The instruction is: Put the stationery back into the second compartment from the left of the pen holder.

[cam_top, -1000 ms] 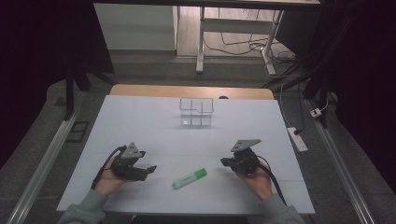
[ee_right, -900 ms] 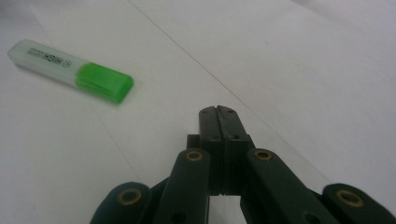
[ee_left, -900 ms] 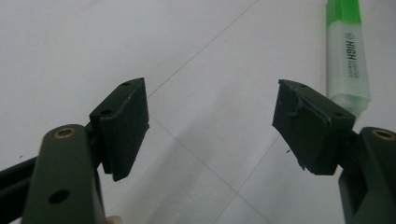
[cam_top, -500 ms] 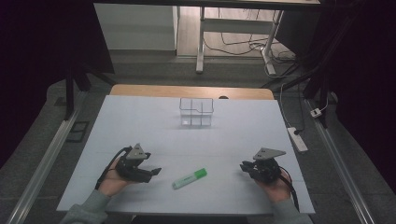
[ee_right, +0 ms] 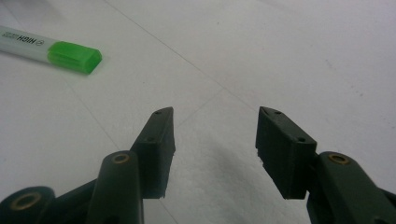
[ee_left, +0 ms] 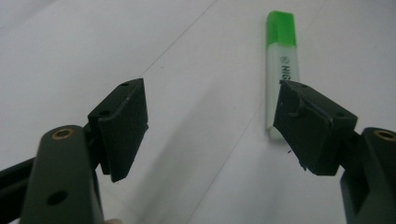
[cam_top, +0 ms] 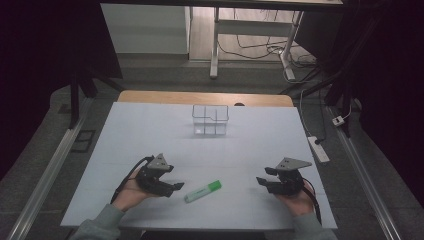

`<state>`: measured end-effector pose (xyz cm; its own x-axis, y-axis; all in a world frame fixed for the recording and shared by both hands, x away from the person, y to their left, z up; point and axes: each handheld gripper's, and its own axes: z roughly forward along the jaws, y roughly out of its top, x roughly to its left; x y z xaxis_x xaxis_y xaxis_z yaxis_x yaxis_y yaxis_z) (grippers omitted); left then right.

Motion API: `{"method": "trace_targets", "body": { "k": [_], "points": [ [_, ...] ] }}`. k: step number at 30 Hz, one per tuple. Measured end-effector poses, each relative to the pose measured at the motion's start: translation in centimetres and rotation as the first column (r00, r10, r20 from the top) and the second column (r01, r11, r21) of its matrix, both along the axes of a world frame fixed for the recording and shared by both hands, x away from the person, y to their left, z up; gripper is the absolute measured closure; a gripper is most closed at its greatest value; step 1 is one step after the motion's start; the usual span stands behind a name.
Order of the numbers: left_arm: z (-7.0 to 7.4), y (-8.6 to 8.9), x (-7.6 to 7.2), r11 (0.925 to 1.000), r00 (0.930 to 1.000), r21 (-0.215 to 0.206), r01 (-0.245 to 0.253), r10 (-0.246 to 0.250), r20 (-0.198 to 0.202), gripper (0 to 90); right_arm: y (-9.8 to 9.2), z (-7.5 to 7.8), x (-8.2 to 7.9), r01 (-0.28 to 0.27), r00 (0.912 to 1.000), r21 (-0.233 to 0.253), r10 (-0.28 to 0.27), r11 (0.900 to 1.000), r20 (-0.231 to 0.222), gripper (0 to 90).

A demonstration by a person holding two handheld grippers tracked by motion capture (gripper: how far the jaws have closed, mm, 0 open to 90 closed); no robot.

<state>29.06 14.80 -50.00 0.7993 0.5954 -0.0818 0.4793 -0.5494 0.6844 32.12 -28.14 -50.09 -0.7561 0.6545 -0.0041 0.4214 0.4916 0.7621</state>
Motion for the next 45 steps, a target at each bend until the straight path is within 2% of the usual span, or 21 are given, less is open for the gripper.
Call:
{"method": "trace_targets", "body": {
  "k": [5, 8, 20, 24, 34, 44, 45],
  "points": [
    [0.6, -1.7, 0.5, 0.9993, 0.9991, 0.009, 0.036, -0.036, -0.023, 25.6, -0.1, -0.1, 0.1, 0.003, 1.0000, 0.004, -0.003, 1.000, 0.003, 44.3],
    [0.8, -2.8, 0.8, 0.9979, 0.9980, 0.030, 0.057, -0.056, -0.031, 25.6, -0.1, -0.2, 0.2, 0.000, 1.0000, -0.002, 0.000, 1.000, 0.001, 44.0],
    [0.7, -6.2, 1.5, 0.9878, 0.9893, 0.078, 0.135, -0.130, -0.067, 27.1, 0.0, -0.3, 0.3, -0.010, 1.0000, -0.019, 0.010, 1.000, 0.000, 42.4],
    [0.6, -7.3, 1.9, 0.9859, 0.9879, 0.093, 0.139, -0.132, -0.082, 27.4, 0.0, -0.4, 0.3, -0.011, 0.9999, -0.022, 0.011, 1.000, -0.003, 41.4],
    [0.0, -10.6, 2.9, 0.9756, 0.9804, 0.130, 0.177, -0.163, -0.111, 28.0, 0.1, -0.6, 0.4, -0.015, 0.9998, -0.029, 0.014, 0.999, -0.010, 40.5],
    [-1.4, -12.5, 3.4, 0.9618, 0.9755, 0.187, 0.200, -0.178, -0.129, 32.0, 0.3, -0.7, 0.4, -0.015, 0.9998, -0.047, 0.015, 0.999, -0.012, 40.0],
    [-1.5, -12.6, 3.4, 0.9599, 0.9746, 0.192, 0.204, -0.181, -0.131, 34.7, 0.3, -0.7, 0.4, -0.016, 0.9998, -0.045, 0.015, 0.999, -0.015, 39.9]
  ]
}}
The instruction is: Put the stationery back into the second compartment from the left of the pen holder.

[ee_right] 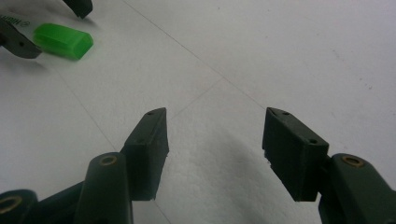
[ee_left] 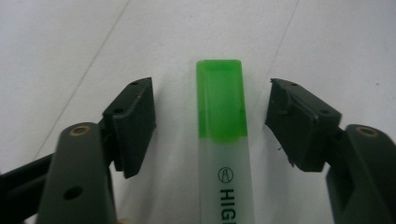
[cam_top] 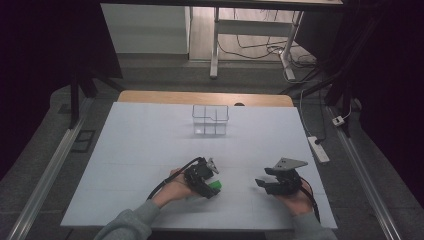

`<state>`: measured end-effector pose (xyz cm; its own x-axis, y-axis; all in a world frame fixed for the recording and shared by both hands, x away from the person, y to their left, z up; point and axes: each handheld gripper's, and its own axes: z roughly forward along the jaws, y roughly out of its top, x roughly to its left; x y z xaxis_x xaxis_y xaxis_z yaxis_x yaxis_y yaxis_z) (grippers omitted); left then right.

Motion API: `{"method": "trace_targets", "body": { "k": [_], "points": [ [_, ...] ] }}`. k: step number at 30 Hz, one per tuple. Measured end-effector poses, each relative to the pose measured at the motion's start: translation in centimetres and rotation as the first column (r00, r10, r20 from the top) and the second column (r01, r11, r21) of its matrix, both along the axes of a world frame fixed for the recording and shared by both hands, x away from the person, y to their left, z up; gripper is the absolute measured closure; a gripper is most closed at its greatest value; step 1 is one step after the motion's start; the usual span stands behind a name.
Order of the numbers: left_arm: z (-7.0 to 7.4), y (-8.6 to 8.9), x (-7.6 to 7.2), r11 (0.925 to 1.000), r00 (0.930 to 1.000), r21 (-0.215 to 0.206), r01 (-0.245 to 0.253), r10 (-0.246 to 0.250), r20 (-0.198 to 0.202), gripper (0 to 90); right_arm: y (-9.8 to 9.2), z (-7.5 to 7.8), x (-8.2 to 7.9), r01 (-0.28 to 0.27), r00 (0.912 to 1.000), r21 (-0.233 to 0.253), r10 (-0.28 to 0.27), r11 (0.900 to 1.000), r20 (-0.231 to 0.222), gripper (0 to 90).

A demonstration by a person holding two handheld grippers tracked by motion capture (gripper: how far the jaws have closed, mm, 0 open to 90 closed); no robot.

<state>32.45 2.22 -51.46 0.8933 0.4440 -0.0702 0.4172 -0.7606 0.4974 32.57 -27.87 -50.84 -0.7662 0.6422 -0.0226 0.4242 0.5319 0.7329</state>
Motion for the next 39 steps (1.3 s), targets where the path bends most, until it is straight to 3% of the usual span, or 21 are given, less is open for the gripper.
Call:
{"method": "trace_targets", "body": {
  "k": [5, 6, 9, 16, 25, 28, 33, 39],
  "points": [
    [-0.1, -0.3, -0.2, 0.9999, 0.9998, 0.017, 0.005, -0.005, 0.018, 41.0, 0.0, 0.0, 0.0, 0.000, 1.0000, -0.002, 0.000, 1.000, -0.001, 39.8],
    [-0.1, -0.2, -0.1, 0.9998, 0.9997, 0.019, -0.001, 0.000, 0.025, 45.9, 0.0, 0.1, 0.0, -0.003, 0.9999, 0.025, 0.004, 1.000, -0.016, 39.4],
    [-0.1, -0.4, -0.4, 0.9996, 0.9992, 0.029, 0.004, -0.005, 0.041, 49.5, 0.2, 0.3, -0.1, -0.012, 0.9998, 0.049, 0.013, 0.999, -0.012, 39.4],
    [0.0, -0.7, -1.0, 0.9990, 0.9980, 0.030, 0.034, -0.035, 0.051, 66.1, 0.3, 0.2, 0.0, -0.014, 0.9997, 0.038, 0.015, 0.999, -0.018, 39.2],
    [-0.1, -0.4, -1.0, 0.9993, 0.9977, 0.009, 0.037, -0.038, 0.057, 66.7, 0.1, 0.1, 0.0, -0.002, 0.9999, 0.022, 0.002, 1.000, -0.015, 39.3],
    [0.1, -0.1, -0.9, 0.9996, 0.9961, 0.020, 0.020, -0.021, 0.085, 66.8, 0.0, 0.1, 0.1, 0.000, 0.9999, 0.025, 0.001, 1.000, -0.014, 39.3],
    [1.1, 1.6, -0.4, 0.9989, 0.9954, -0.043, -0.020, 0.024, 0.093, 66.8, -0.1, 0.1, 0.1, 0.005, 0.9999, 0.026, -0.005, 1.000, -0.012, 39.3],
    [2.6, 3.9, -0.2, 0.9890, 0.9904, -0.136, -0.057, 0.074, 0.117, 66.8, -0.2, 0.1, 0.1, 0.003, 0.9999, 0.028, -0.003, 1.000, -0.011, 39.3]
  ]
}}
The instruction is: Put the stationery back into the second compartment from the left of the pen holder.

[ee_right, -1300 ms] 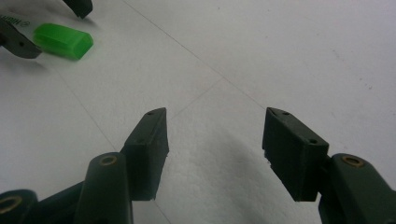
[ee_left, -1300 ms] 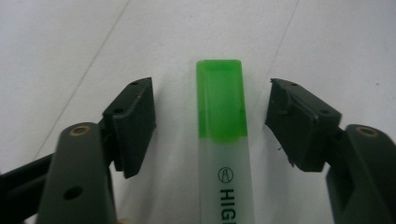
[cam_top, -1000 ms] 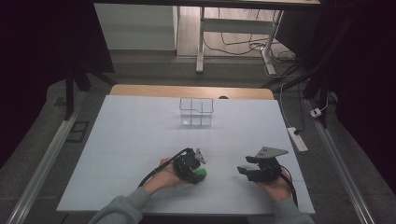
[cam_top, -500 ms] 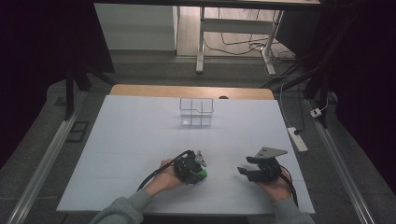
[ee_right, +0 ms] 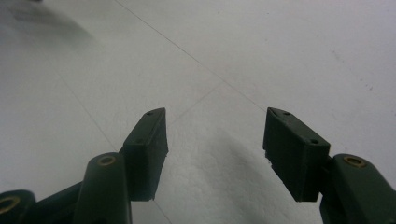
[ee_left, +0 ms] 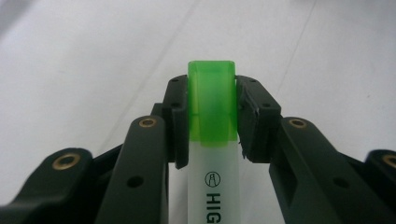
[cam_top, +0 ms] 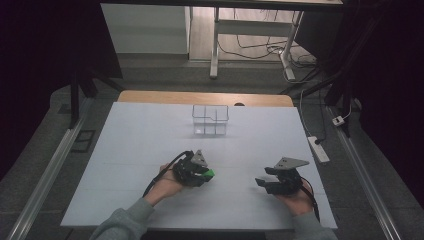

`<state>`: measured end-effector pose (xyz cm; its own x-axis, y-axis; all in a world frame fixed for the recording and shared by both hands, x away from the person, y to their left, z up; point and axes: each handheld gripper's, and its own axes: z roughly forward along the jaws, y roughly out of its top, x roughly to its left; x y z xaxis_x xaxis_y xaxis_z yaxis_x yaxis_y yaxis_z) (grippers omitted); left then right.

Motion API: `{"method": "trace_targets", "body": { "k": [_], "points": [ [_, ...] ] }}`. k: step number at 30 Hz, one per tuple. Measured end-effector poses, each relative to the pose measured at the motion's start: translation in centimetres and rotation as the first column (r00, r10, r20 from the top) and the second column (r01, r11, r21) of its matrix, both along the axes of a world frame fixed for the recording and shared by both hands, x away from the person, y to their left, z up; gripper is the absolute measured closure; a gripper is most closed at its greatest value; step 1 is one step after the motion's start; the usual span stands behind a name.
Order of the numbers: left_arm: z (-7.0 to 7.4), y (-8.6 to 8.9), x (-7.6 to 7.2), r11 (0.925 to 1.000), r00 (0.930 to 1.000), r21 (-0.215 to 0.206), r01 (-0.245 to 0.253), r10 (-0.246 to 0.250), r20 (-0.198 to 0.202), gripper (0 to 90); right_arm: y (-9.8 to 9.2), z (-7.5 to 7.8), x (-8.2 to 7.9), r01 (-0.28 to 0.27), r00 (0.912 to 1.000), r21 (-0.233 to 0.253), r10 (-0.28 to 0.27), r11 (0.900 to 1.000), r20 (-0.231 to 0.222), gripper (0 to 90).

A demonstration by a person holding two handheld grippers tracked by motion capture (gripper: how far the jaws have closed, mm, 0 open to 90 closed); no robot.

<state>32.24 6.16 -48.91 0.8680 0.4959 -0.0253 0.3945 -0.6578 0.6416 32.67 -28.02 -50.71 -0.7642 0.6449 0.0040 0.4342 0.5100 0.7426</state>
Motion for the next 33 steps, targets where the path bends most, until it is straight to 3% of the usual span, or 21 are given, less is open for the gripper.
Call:
{"method": "trace_targets", "body": {
  "k": [4, 13, 19, 24, 28, 33],
  "points": [
    [0.8, 1.3, 0.1, 0.9961, 0.9996, -0.084, -0.028, 0.029, 0.004, 66.8, -0.1, 0.0, 0.0, 0.002, 1.0000, 0.002, -0.002, 1.000, 0.000, 39.1],
    [2.4, 3.6, 0.0, 0.9860, 0.9965, -0.157, -0.058, 0.066, 0.051, 66.8, -0.1, 0.1, 0.0, 0.000, 1.0000, 0.009, 0.000, 1.000, 0.003, 38.4],
    [3.4, 5.4, 0.0, 0.9725, 0.9910, -0.215, -0.089, 0.109, 0.078, 66.8, -0.3, 0.1, -0.1, -0.002, 1.0000, 0.015, 0.002, 1.000, 0.004, 37.3],
    [3.7, 6.3, 0.1, 0.9652, 0.9881, -0.239, -0.106, 0.129, 0.084, 66.7, -0.4, 0.2, -0.1, -0.001, 1.0000, 0.014, 0.001, 1.000, 0.008, 36.6],
    [3.9, 6.9, 0.1, 0.9640, 0.9862, -0.243, -0.108, 0.135, 0.095, 66.7, -0.4, 0.2, -0.1, -0.001, 1.0000, 0.012, 0.001, 1.000, 0.009, 36.6],
    [4.2, 8.1, 0.1, 0.9527, 0.9814, -0.275, -0.130, 0.163, 0.102, 66.7, -0.4, 0.2, -0.1, 0.000, 0.9999, 0.009, 0.000, 1.000, 0.011, 36.3]
  ]
}}
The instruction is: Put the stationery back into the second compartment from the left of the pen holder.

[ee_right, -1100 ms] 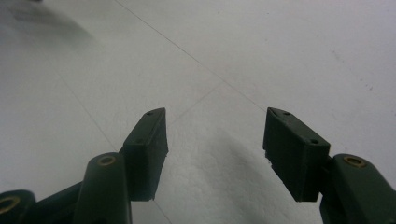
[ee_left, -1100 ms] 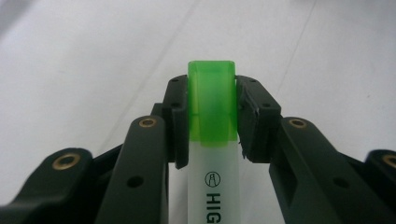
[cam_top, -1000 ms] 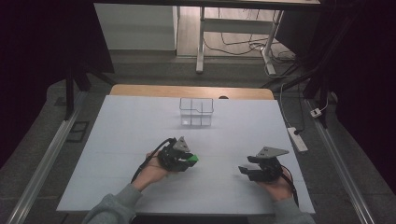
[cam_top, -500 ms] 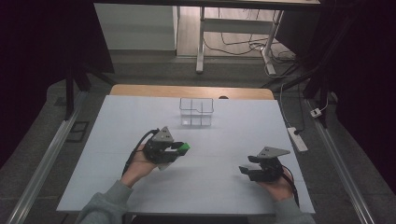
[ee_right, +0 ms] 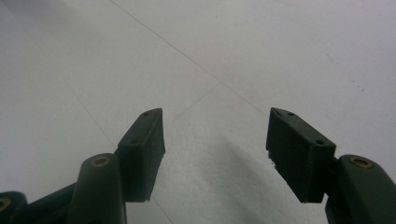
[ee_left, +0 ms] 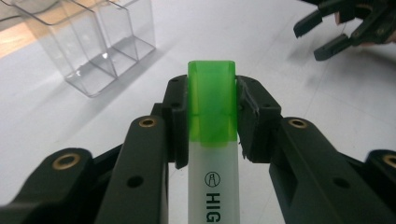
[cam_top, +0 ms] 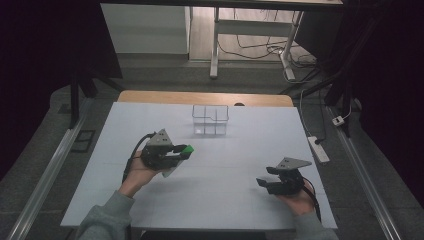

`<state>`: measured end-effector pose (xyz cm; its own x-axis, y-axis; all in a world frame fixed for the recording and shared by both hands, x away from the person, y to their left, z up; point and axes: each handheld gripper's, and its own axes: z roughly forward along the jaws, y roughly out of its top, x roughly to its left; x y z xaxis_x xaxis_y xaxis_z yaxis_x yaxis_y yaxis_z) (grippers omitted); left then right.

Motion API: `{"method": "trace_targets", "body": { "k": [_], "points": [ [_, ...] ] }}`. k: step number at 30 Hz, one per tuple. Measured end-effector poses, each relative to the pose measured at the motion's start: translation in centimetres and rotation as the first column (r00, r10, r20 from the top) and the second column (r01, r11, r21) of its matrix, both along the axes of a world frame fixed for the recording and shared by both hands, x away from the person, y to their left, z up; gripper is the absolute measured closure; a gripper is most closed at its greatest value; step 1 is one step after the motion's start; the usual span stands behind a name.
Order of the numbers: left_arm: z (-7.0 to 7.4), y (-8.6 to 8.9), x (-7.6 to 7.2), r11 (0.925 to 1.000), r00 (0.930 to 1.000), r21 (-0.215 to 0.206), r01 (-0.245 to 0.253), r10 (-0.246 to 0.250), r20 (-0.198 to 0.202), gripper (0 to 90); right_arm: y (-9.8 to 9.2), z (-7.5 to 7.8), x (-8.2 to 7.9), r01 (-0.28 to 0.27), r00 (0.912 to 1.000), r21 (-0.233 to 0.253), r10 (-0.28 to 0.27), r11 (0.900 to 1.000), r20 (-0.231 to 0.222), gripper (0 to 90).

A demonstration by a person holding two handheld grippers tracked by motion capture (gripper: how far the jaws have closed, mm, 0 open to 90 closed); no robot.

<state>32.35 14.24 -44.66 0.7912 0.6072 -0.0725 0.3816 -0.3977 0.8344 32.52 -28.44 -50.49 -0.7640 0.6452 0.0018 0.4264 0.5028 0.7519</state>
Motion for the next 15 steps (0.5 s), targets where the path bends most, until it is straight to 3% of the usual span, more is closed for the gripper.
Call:
{"method": "trace_targets", "body": {
  "k": [7, 15],
  "points": [
    [0.37, 0.95, 0.14, 0.9990, 0.9997, -0.040, -0.021, 0.022, 0.015, 66.7, -0.27, -0.02, 0.06, 0.007, 1.0000, 0.002, -0.007, 1.000, 0.001, 35.7],
    [0.52, 0.68, 0.46, 0.9976, 0.9993, -0.063, -0.030, 0.031, 0.020, 66.7, -0.46, -0.05, 0.09, 0.008, 1.0000, 0.014, -0.008, 1.000, 0.004, 34.7]
  ]
}}
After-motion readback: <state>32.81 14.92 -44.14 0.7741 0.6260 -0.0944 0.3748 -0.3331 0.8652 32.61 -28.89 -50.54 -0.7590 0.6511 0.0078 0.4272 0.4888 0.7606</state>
